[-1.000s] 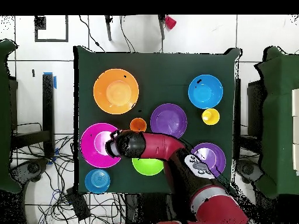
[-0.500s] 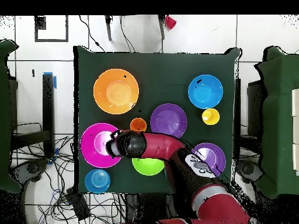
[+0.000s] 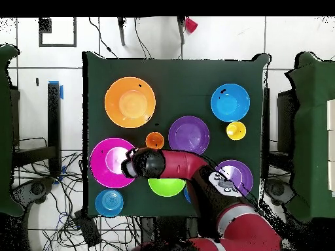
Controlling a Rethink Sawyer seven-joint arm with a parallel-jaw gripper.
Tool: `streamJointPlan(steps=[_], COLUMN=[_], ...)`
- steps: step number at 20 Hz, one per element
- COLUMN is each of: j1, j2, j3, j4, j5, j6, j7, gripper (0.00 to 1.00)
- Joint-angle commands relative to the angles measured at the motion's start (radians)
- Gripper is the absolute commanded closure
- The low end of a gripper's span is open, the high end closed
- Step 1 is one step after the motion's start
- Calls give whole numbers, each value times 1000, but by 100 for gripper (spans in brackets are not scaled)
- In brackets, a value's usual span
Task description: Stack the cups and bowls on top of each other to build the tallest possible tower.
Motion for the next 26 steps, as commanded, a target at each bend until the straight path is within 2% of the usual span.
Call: streamJointPlan(steps=[1,8,14,21,26], j1=[-2,-11,29,-21,6], j2=[37,51,69,100,147], j3=[51,52,27,57,26], j4=[-70,-82,-96,-84,-113], j5=[-83,-108,-138,-145,-164], j6=[39,31,-23,-34,-64], j7=[-140,-142,-105,-117,-93], gripper=[0,0,0,0,0])
